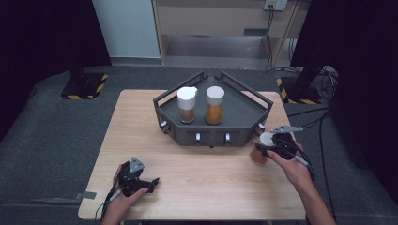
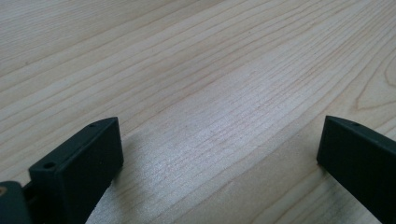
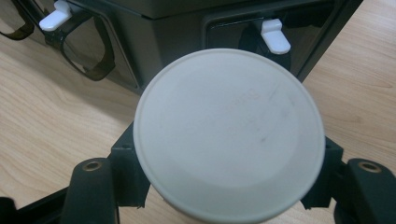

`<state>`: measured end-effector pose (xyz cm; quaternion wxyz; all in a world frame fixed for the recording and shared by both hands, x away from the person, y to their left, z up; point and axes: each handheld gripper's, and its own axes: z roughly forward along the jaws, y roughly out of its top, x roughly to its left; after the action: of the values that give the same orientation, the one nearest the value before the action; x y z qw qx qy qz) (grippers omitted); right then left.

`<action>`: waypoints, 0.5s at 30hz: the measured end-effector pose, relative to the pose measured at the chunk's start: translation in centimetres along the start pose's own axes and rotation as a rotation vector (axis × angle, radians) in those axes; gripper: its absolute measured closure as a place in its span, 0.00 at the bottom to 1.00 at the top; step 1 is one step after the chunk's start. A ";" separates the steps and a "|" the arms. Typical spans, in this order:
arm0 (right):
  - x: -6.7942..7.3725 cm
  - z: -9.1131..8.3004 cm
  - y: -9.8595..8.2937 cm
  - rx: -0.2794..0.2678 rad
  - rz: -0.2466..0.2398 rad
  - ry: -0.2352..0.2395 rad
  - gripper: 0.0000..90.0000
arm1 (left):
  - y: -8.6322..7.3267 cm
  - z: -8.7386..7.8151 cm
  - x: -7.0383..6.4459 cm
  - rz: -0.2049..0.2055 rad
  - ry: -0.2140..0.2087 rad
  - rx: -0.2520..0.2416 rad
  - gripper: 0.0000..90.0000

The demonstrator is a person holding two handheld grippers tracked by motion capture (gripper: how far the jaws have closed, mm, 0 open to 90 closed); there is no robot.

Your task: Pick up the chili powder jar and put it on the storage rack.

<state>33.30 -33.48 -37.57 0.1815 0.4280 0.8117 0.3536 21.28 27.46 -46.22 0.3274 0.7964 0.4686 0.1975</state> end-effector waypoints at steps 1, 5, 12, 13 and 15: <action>0.0 -0.1 0.0 0.000 0.000 0.003 0.38 | 0.0 0.0 0.0 0.000 0.000 0.000 0.00; 0.3 -1.0 -0.1 -0.014 -0.004 0.010 0.38 | 0.0 0.0 0.0 -0.001 0.001 0.000 0.00; 1.4 -2.8 0.9 0.013 -0.037 0.022 0.38 | 0.0 0.0 0.0 -0.002 0.001 0.000 0.00; 1.6 -3.2 1.2 0.014 -0.044 0.021 0.38 | 0.0 0.0 0.0 -0.002 0.001 0.000 0.00; 1.8 -4.0 1.5 0.012 -0.052 0.018 0.38 | 0.0 0.0 -0.1 -0.003 0.003 0.000 0.00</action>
<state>30.74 -33.10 -33.72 0.1807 0.4047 0.8262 0.3478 21.23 27.39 -46.22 0.3271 0.7954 0.4701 0.1984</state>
